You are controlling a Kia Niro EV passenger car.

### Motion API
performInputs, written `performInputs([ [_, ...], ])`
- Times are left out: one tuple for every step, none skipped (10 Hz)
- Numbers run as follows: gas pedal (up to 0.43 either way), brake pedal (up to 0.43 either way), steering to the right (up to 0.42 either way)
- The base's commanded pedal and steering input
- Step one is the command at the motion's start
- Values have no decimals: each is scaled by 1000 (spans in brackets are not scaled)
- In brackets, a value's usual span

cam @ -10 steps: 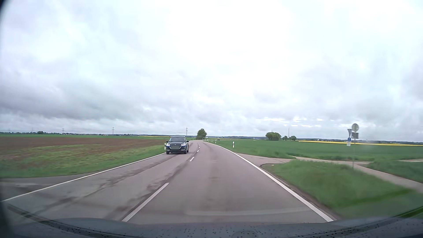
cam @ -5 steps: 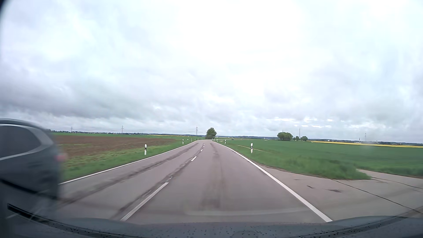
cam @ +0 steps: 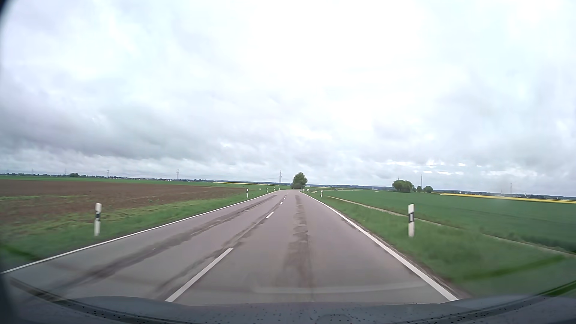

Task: Follow the waypoints while adhering to traffic rules and regulations

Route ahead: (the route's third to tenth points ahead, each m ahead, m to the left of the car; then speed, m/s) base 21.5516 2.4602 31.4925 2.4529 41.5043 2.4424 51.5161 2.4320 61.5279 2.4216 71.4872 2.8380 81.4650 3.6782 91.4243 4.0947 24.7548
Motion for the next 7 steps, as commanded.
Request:
performInputs([
  [299, 0, -10],
  [299, 0, -8],
  [311, 0, -7],
  [311, 0, -6],
  [311, 0, -5],
  [311, 0, -3],
  [311, 0, -3],
])
